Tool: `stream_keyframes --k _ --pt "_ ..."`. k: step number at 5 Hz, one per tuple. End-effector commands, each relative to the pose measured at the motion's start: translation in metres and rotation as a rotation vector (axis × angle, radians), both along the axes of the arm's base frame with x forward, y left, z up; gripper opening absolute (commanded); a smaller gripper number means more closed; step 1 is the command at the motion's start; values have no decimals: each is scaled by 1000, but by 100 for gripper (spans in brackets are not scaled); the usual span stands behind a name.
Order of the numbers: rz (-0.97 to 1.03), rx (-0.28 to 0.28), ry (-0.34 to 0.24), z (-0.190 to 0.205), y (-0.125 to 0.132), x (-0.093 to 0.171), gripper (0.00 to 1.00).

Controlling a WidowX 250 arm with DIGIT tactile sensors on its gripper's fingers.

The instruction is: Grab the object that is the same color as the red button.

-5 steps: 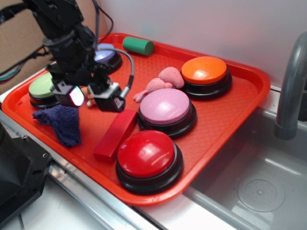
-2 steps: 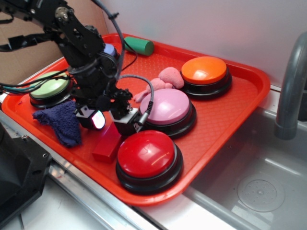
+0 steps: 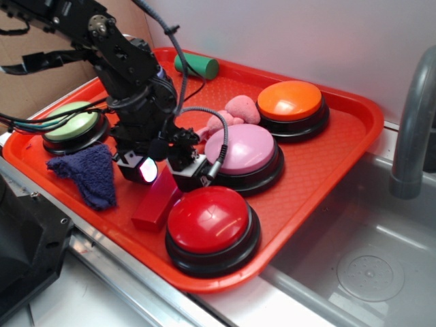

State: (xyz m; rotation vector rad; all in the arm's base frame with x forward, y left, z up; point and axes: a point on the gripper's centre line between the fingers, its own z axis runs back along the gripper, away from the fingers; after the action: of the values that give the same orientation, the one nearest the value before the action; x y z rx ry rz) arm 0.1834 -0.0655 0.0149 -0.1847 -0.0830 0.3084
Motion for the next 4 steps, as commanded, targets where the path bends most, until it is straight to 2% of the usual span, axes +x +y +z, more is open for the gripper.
stream_keyframes --k 1,2,3,4 --pt "74 31 25 2 14 -9 0" --pt "115 89 8 15 29 -13 0" --pt "138 133 18 26 37 -13 0" --pt "119 165 91 44 50 -6 0"
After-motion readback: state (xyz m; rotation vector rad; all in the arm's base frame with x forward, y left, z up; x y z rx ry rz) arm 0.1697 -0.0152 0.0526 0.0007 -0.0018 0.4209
